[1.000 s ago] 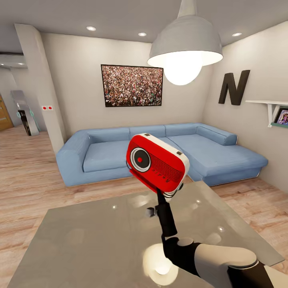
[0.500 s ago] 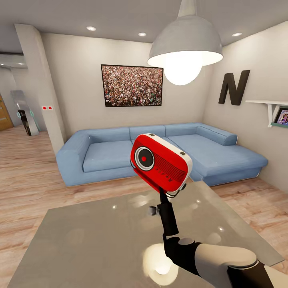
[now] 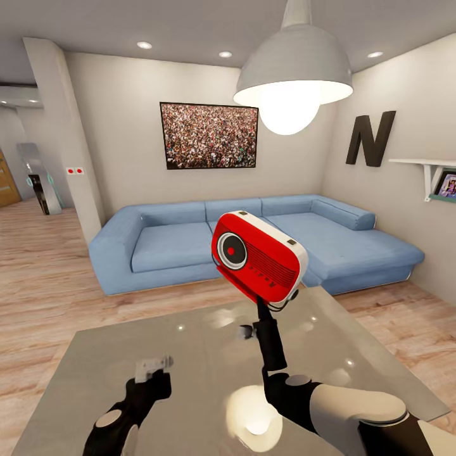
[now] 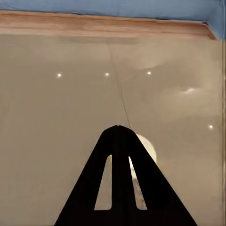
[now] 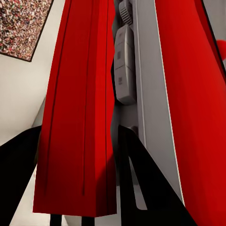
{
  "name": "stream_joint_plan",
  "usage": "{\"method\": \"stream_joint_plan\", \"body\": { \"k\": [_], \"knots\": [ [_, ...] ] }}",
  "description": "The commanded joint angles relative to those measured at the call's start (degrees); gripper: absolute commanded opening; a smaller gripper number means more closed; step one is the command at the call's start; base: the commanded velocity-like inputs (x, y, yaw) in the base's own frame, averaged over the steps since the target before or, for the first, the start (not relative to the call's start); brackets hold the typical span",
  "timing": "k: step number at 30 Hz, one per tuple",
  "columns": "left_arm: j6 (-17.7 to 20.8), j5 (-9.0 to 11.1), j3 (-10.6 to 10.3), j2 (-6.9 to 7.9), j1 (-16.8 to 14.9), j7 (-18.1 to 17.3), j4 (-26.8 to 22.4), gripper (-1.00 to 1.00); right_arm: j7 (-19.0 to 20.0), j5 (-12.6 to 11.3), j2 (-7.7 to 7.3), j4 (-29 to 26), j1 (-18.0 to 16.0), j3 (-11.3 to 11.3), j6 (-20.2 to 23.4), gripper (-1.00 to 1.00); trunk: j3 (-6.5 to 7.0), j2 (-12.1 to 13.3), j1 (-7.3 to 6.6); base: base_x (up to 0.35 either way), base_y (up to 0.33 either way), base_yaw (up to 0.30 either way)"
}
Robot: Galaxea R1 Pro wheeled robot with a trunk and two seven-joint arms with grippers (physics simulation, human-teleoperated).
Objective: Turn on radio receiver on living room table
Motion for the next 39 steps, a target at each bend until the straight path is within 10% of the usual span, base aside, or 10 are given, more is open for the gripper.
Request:
{"method": "stream_joint_plan", "body": {
  "k": [1,17,26,39],
  "knots": [
    [0.15,-0.10,-0.02,-0.24,-0.86,0.11,0.02,-1.00,-0.02,0.15,0.00,0.00,-0.01,0.04,0.07,-1.00,0.00,0.00,0.00,0.000,0.000,0.000],
    [5.14,0.67,-0.02,-1.66,-14.60,-0.56,3.33,-1.00,0.07,0.13,0.01,1.75,-0.01,0.01,0.13,-1.00,0.00,0.00,0.00,0.000,0.000,0.000],
    [8.15,13.51,-0.10,-1.66,-20.38,-8.59,3.52,-1.00,0.24,0.06,0.01,3.03,-0.01,0.02,0.12,-1.00,0.00,0.00,0.00,0.000,0.000,0.000],
    [11.21,21.05,-2.96,-1.66,-23.80,-13.84,1.14,-1.00,0.25,0.06,0.01,3.92,-0.01,0.09,0.13,-1.00,0.00,0.00,0.00,0.000,0.000,0.000]
  ]
}}
